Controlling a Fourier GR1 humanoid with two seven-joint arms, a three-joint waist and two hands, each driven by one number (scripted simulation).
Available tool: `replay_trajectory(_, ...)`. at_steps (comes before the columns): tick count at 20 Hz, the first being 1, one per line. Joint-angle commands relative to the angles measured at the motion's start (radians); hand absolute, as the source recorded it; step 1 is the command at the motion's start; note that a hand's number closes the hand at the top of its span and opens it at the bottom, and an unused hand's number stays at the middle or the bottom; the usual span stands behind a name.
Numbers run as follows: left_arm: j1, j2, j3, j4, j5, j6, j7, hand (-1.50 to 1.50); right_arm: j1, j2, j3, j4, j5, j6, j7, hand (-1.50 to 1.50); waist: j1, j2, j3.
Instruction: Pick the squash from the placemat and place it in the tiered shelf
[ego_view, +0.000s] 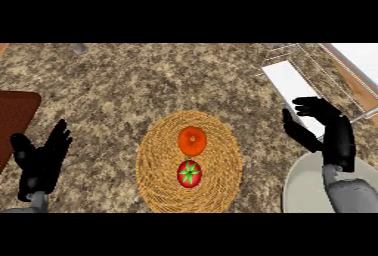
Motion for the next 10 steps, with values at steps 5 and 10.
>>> replay_trajectory(5,0.047,-0.034,-0.029,0.041,0.067,-0.115,-0.018,0.0,0.363,0.062,0.17,-0.319,0.213,-0.2,0.146,-1.5,0.045,0.014,0.028)
replay_trajectory(10,-0.013,-0.018,-0.02,0.073,0.083,-0.149,0.019,0.0,0.437,-0.003,0.291,-0.57,0.332,-0.107,0.398,-1.5,0.069,0.023,0.028)
